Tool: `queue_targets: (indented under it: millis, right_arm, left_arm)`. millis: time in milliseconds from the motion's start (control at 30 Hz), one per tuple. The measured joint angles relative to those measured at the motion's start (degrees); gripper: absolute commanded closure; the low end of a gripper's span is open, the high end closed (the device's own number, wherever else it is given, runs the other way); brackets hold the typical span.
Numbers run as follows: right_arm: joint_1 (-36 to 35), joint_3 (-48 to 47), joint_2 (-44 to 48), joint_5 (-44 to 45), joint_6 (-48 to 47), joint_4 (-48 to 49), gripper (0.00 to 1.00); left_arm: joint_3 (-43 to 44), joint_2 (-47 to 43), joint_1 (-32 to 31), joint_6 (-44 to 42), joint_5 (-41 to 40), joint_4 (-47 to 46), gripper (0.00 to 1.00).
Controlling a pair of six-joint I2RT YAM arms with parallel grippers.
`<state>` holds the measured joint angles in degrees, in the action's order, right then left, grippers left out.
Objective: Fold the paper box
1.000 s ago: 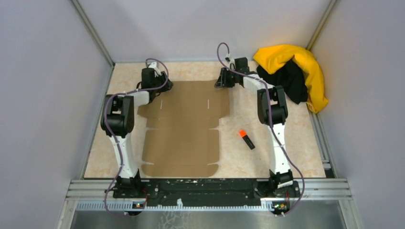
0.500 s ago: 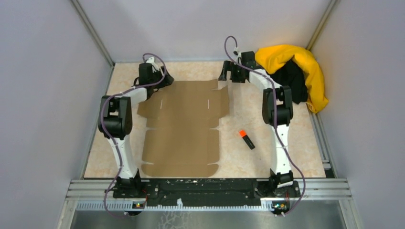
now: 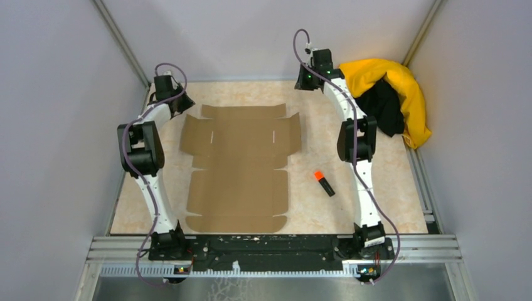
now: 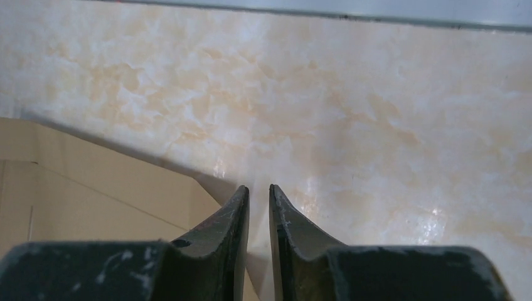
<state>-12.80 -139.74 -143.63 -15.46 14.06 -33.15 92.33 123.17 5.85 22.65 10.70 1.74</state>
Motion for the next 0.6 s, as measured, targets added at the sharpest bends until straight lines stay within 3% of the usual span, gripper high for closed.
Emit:
queue_targets:
  millis: [233, 600]
  right_arm:
    - [-1.77, -0.09, -5.03, 2.47, 1.01, -3.43, 0.85]
    - [-2.80, 1.81, -6.47, 2.64, 1.62, -4.00, 0.86]
  left_arm:
    - [3.76, 5.05, -2.64, -2.32, -3.93, 7.30, 1.00]
    - [4.50, 6.80, -3.78, -3.21, -4.52, 8.26, 1.00]
